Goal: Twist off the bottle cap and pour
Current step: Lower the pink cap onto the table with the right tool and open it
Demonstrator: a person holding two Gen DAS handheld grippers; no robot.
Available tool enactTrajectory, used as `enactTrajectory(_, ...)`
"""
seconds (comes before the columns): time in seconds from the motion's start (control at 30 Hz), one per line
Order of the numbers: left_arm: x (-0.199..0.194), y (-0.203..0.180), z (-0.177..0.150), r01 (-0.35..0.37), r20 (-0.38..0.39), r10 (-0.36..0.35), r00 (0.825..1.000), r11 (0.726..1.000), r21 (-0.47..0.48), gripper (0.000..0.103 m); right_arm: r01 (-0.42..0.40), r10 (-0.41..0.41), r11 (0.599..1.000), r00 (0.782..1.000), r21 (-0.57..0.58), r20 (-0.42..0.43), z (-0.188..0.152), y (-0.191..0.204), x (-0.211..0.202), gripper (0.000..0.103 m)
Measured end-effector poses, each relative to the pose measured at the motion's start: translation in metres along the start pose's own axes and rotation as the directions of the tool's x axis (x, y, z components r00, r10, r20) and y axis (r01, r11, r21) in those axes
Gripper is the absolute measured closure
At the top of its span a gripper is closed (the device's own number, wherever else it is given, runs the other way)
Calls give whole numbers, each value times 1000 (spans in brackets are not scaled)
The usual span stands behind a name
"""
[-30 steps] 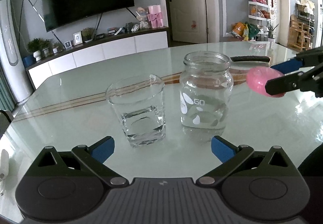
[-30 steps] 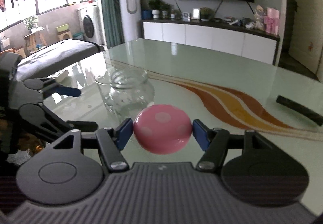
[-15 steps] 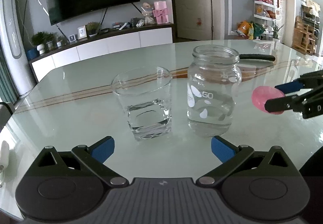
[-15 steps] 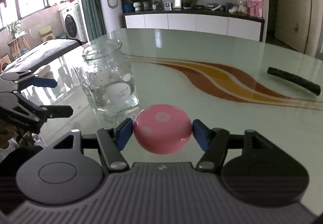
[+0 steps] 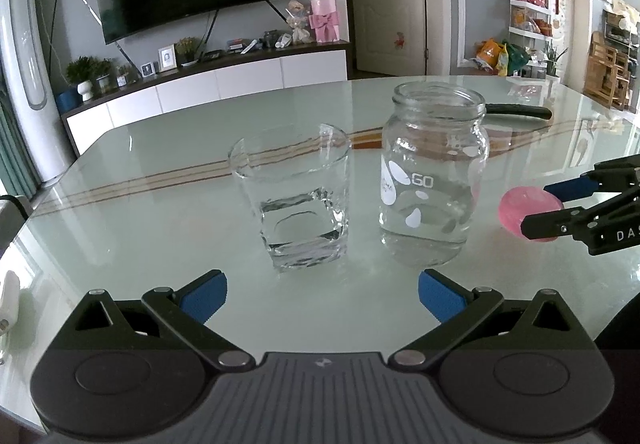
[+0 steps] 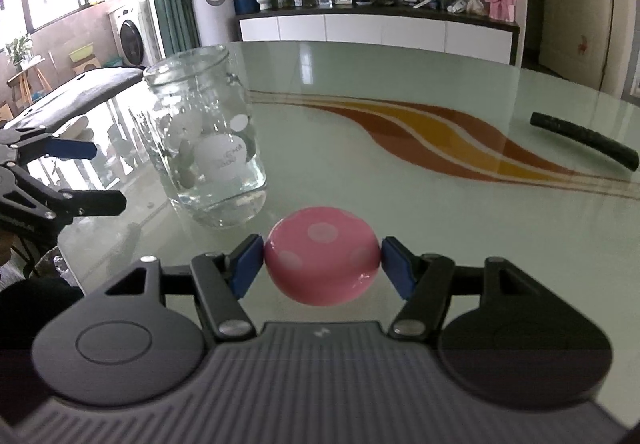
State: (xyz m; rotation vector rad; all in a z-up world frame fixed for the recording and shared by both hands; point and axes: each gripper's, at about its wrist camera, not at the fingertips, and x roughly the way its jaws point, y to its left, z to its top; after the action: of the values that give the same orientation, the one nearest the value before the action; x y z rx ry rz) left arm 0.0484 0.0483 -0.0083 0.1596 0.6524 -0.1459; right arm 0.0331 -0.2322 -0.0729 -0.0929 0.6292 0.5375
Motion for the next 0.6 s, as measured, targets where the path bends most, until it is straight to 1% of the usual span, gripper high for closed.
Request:
enactTrajectory(0.33, 0, 0, 0, 1, 0, -1, 1000, 1000, 4, 0, 5, -5, 1000, 1000, -2, -15, -8, -19, 21, 37)
enactTrajectory(0.47, 0, 1, -1, 1, -1, -1, 1000, 1000, -1, 0, 3, -3, 1000, 1000, -10, -21, -8, -18, 22, 37)
enactTrajectory(0.6, -1, 0, -1, -1, -2, 1, 1000, 1000, -3, 0, 3, -3, 1000, 1000, -9, -24, -9, -18, 23, 32)
